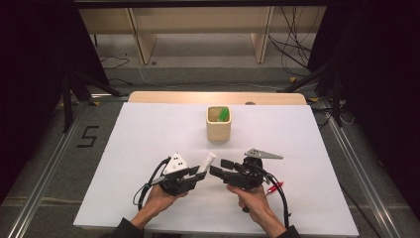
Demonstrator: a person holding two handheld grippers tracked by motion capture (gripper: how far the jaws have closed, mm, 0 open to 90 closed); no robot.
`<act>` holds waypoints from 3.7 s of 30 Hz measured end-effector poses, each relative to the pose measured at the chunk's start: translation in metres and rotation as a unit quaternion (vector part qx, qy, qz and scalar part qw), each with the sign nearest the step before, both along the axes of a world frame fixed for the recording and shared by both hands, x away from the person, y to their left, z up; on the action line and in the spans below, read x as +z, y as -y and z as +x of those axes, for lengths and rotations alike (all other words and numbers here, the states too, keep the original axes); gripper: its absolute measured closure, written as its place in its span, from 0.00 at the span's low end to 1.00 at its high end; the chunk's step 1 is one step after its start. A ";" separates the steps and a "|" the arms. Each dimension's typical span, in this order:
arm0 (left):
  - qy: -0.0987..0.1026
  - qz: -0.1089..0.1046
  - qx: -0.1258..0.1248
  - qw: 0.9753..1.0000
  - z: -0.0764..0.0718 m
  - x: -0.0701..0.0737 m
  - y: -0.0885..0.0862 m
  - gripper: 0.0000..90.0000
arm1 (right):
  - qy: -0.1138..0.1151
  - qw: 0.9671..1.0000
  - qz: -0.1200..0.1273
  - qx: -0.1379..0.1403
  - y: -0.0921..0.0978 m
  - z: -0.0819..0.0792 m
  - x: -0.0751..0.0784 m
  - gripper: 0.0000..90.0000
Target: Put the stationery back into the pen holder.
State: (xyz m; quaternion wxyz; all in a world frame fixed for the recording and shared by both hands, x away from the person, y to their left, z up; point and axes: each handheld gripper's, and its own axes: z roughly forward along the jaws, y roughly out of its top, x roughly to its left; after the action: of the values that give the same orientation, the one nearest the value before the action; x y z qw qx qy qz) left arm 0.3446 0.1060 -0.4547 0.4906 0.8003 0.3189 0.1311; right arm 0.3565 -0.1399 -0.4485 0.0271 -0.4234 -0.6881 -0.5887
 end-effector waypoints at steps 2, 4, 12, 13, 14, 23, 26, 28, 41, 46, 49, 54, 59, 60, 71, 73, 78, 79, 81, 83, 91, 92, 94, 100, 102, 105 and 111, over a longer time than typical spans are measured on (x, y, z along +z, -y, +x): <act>0.000 -0.002 0.000 1.000 -0.001 0.000 0.002 0.78 | -0.006 1.000 0.003 -0.001 -0.001 0.001 0.000 0.39; 0.000 0.002 -0.004 1.000 -0.001 0.000 0.003 0.78 | -0.012 1.000 0.010 0.002 -0.002 0.003 -0.001 0.39; -0.001 0.005 -0.013 1.000 -0.004 0.000 0.008 0.78 | -0.020 1.000 0.018 -0.003 -0.005 0.007 -0.005 0.43; 0.001 0.007 -0.014 1.000 -0.004 0.000 0.009 0.78 | -0.023 0.999 0.022 -0.004 -0.005 0.008 -0.005 0.44; 0.001 0.006 -0.015 1.000 -0.004 0.000 0.009 0.78 | -0.026 0.999 0.026 -0.004 -0.005 0.008 -0.005 0.45; 0.013 0.010 -0.016 1.000 -0.007 0.002 0.012 0.78 | -0.037 0.998 0.049 -0.006 -0.005 0.011 -0.006 0.58; 0.014 0.009 -0.015 1.000 -0.006 0.002 0.011 0.78 | -0.046 0.997 0.059 -0.007 -0.005 0.011 -0.007 0.63; 0.012 0.008 -0.016 1.000 -0.006 0.002 0.011 0.78 | -0.047 0.997 0.063 -0.007 -0.005 0.011 -0.008 0.66; -0.009 0.022 -0.050 0.998 -0.008 0.006 0.013 0.50 | -0.033 0.998 0.057 -0.013 -0.003 0.010 -0.007 0.75; -0.012 0.032 -0.039 0.999 -0.009 0.008 0.014 0.37 | -0.024 0.998 0.044 -0.022 0.001 0.011 -0.004 0.75; -0.010 0.027 -0.046 0.999 -0.010 0.008 0.009 0.35 | -0.015 0.999 0.035 -0.026 0.004 0.010 -0.001 0.75; -0.013 0.021 -0.041 0.999 -0.010 0.009 -0.001 0.33 | 0.003 0.999 0.030 -0.036 0.010 0.011 0.005 0.75; -0.011 0.021 -0.028 0.999 -0.011 0.008 -0.012 0.29 | 0.016 0.999 0.019 -0.046 0.017 0.014 0.010 0.75; -0.009 0.021 -0.026 0.999 -0.011 0.007 -0.015 0.28 | 0.020 0.999 0.018 -0.048 0.018 0.014 0.012 0.75; -0.001 0.029 0.004 1.000 -0.013 0.003 -0.037 0.24 | 0.051 0.996 0.001 -0.069 0.028 0.024 0.027 0.75; -0.001 0.028 0.005 1.000 -0.014 0.003 -0.039 0.24 | 0.057 0.996 -0.004 -0.072 0.028 0.026 0.030 0.75; 0.003 0.029 0.010 1.000 -0.017 0.002 -0.044 0.24 | 0.066 0.995 -0.016 -0.078 0.027 0.033 0.037 0.75; 0.003 0.030 0.010 0.999 -0.018 0.002 -0.045 0.24 | 0.068 0.994 -0.017 -0.078 0.026 0.034 0.039 0.75; 0.002 0.031 0.012 0.999 -0.019 0.001 -0.046 0.24 | 0.074 0.994 -0.020 -0.080 0.025 0.037 0.043 0.75; 0.003 0.033 0.016 0.999 -0.019 0.000 -0.048 0.24 | 0.077 0.993 -0.021 -0.082 0.024 0.040 0.047 0.75; 0.006 0.032 0.025 0.999 -0.023 -0.004 -0.054 0.24 | 0.087 0.992 -0.030 -0.090 0.020 0.053 0.059 0.75; 0.004 0.030 0.024 0.999 -0.023 -0.004 -0.055 0.24 | 0.088 0.992 -0.030 -0.091 0.019 0.054 0.060 0.75; 0.002 0.025 0.025 0.999 -0.022 -0.005 -0.058 0.24 | 0.091 0.991 -0.034 -0.092 0.018 0.057 0.063 0.75; 0.005 0.008 0.028 1.000 -0.024 -0.004 -0.064 0.23 | 0.093 0.990 -0.038 -0.098 0.016 0.067 0.071 0.75; 0.003 0.003 0.029 1.000 -0.024 -0.005 -0.066 0.23 | 0.093 0.990 -0.039 -0.099 0.015 0.071 0.073 0.75; -0.005 -0.010 0.031 0.999 -0.025 -0.008 -0.067 0.23 | 0.093 0.990 -0.042 -0.102 0.013 0.077 0.077 0.75; 0.000 -0.005 0.033 0.999 -0.026 -0.008 -0.069 0.23 | 0.094 0.989 -0.045 -0.108 0.007 0.090 0.083 0.75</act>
State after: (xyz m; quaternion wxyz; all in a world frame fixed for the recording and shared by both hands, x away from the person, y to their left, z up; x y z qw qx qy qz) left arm 0.3184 0.1746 -0.4632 0.4903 0.7865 0.3460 0.1459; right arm 0.4464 -0.1469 -0.3653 -0.1208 -0.4388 -0.6637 -0.5935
